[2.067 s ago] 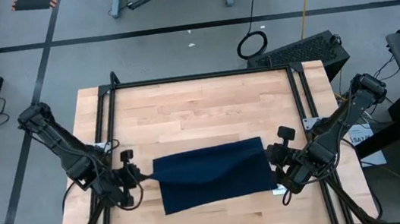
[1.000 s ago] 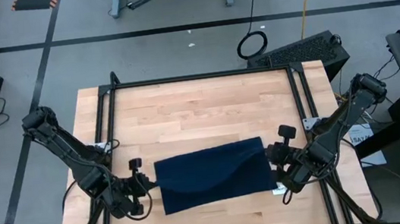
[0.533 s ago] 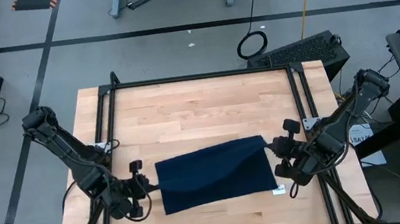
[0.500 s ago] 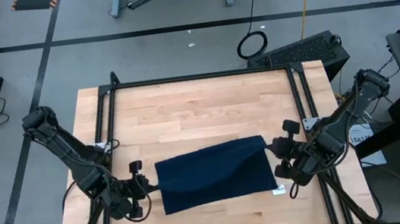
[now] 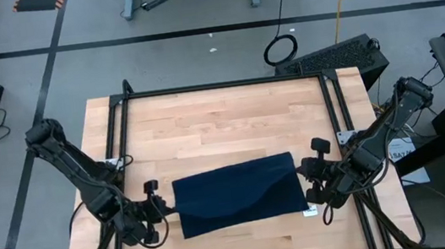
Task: Roll towel into tight, uniform cylinder
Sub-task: Roll the blue cloth napkin
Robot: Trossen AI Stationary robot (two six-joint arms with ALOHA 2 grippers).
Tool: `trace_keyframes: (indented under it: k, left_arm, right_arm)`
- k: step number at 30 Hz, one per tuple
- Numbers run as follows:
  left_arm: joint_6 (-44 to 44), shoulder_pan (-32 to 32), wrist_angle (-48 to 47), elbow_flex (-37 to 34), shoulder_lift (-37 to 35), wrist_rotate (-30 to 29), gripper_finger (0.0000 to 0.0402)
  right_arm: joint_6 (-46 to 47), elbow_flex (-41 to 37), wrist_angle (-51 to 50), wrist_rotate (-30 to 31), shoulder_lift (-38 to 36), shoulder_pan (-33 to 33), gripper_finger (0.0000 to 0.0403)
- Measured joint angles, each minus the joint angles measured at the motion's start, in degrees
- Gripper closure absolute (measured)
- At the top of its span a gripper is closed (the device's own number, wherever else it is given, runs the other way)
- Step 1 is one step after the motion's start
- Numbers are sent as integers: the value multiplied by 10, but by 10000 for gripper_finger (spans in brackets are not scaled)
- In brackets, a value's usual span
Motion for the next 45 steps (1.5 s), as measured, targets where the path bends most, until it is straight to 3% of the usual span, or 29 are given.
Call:
trace_keyframes:
  k: [9,27,34,38,45]
  left_arm:
    - [-1,-1,1,0,34,8,400]
    - [0,-1,43,0,34,23,400]
    - [-1,-3,66,0,35,56,399]
    - [-2,-6,84,0,35,56,370]
    - [-16,-6,104,0,36,60,273]
  right_arm:
    - [-3,0,-21,0,0,0,403]
    - [0,0,-39,2,0,0,403]
    - [0,0,-39,2,0,0,403]
    - [-1,0,-39,3,0,0,403]
    - [-1,0,-39,3,0,0,403]
